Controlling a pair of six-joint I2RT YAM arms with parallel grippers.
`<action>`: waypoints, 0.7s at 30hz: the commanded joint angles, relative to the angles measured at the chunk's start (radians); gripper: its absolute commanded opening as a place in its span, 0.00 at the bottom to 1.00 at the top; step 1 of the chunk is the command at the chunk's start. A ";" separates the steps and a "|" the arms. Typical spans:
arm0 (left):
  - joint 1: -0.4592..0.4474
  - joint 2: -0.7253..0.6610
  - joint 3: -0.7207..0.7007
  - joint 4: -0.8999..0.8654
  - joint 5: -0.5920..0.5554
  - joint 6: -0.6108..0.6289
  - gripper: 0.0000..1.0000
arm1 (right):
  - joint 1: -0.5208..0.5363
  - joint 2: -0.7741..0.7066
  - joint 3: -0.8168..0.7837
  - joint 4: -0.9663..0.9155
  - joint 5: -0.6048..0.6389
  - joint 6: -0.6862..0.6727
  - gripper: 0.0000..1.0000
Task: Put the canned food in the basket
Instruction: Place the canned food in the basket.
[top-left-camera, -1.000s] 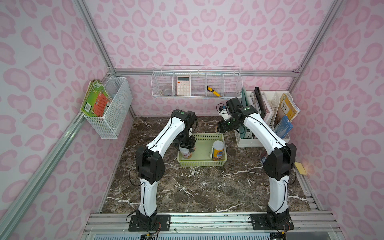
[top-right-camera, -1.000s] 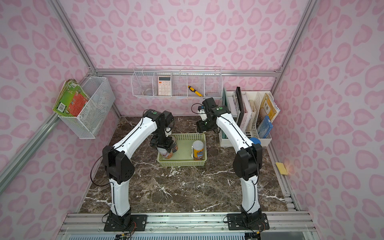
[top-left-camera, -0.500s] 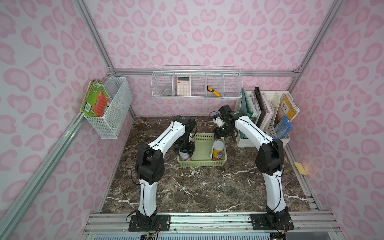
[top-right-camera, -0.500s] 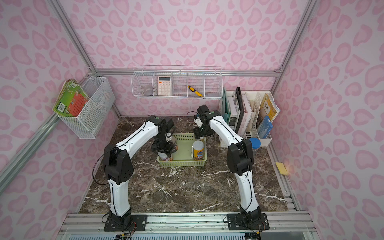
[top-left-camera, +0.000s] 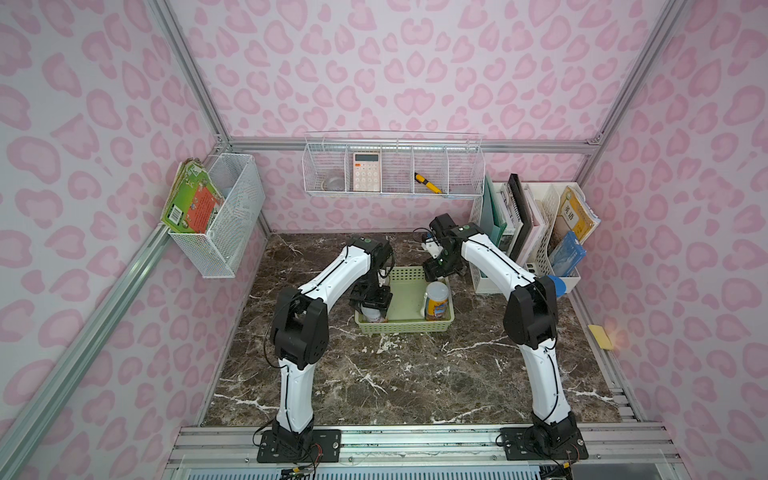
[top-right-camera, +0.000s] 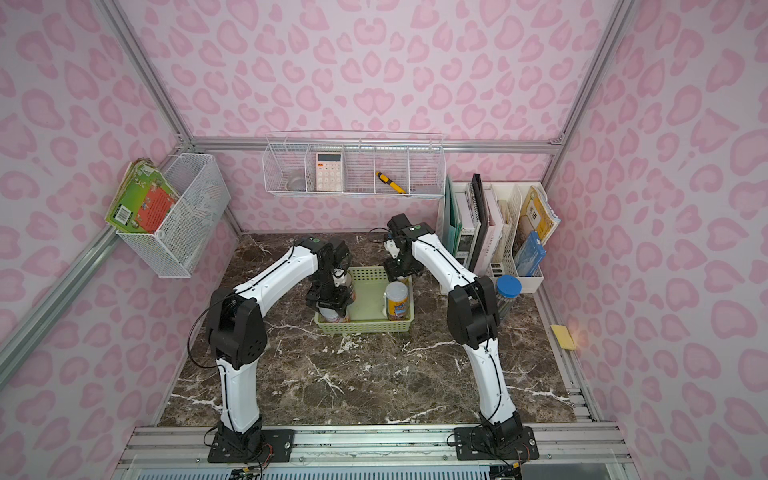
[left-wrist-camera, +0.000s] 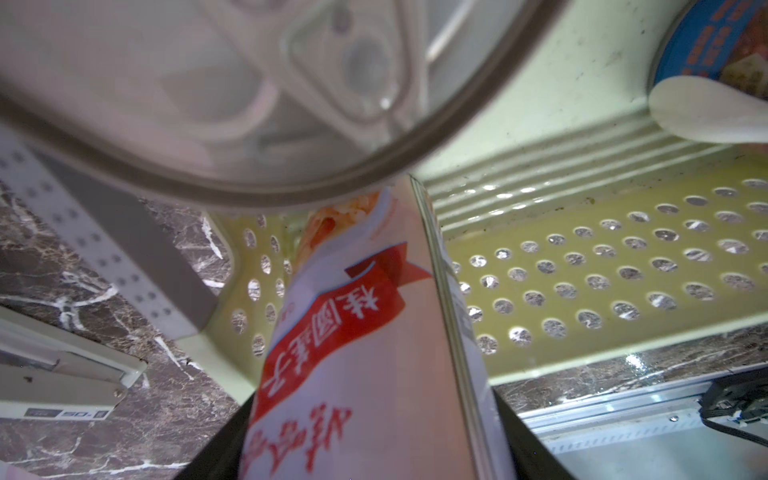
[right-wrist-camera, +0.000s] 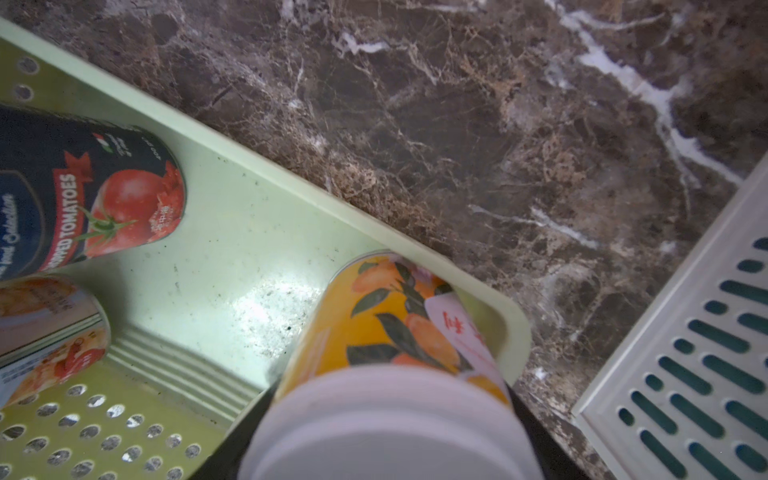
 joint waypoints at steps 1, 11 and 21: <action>0.000 -0.009 -0.001 -0.006 0.018 0.014 0.00 | 0.006 0.048 -0.002 0.002 0.009 -0.002 0.48; 0.000 -0.017 -0.007 0.001 0.026 0.018 0.00 | 0.007 0.067 0.008 -0.002 0.017 0.001 0.50; -0.001 -0.021 -0.039 0.020 0.041 0.018 0.00 | 0.024 0.077 0.016 -0.008 0.086 -0.006 0.69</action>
